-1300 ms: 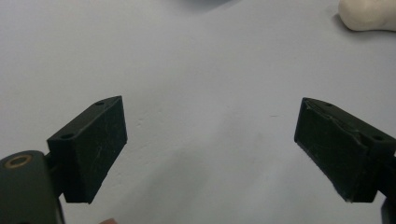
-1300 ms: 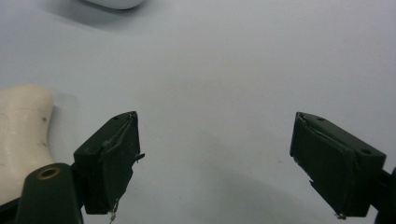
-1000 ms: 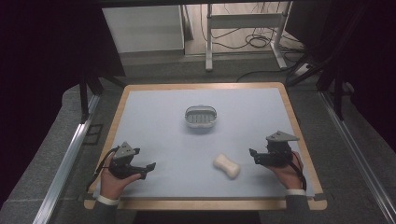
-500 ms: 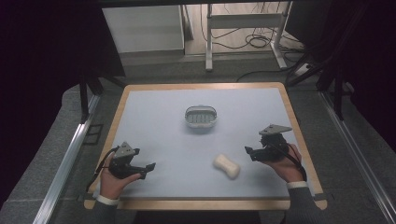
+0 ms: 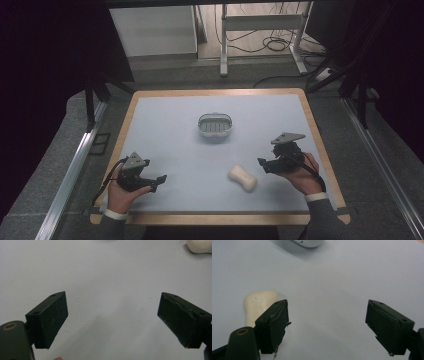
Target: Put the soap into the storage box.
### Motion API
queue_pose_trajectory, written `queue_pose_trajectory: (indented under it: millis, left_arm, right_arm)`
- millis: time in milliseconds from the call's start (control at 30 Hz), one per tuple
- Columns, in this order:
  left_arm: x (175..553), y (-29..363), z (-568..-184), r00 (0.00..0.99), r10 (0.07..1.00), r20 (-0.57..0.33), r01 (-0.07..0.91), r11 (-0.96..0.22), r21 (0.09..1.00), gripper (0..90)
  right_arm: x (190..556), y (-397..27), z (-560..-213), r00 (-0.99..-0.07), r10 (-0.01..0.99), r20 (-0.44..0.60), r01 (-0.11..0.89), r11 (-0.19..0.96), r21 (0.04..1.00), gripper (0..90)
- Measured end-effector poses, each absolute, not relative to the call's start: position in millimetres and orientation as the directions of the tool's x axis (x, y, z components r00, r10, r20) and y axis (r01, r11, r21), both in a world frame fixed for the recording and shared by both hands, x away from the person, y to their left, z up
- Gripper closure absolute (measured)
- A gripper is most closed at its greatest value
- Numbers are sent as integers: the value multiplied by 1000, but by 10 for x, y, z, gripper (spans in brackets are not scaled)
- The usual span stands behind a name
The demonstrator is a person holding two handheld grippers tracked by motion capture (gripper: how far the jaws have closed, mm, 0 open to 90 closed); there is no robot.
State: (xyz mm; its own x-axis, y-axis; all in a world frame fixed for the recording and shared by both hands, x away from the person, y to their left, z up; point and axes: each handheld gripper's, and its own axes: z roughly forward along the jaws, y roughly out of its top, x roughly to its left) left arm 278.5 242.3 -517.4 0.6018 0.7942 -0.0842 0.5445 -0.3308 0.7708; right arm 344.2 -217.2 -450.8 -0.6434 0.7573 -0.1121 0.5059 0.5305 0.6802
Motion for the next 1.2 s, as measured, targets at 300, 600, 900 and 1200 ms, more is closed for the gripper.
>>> queue_pose_trajectory:
  millis: [300,600,900,1200]
  left_arm:
    - [2782,2421,-5160,606,792,-74,539,-340,771,100]
    - [2785,2425,-5168,611,788,-79,538,-341,771,99]
    - [2782,2430,-5166,615,784,-80,536,-342,771,97]
    - [2775,2412,-5158,620,781,-76,528,-344,777,98]
  right_arm:
    - [3409,-1944,-4521,-679,722,-136,508,595,623,202]
    - [3393,-1776,-4556,-713,691,-120,520,635,572,229]
    - [3394,-1587,-4623,-745,661,-89,542,677,498,248]
    - [3401,-1458,-4743,-770,635,-60,554,712,432,250]
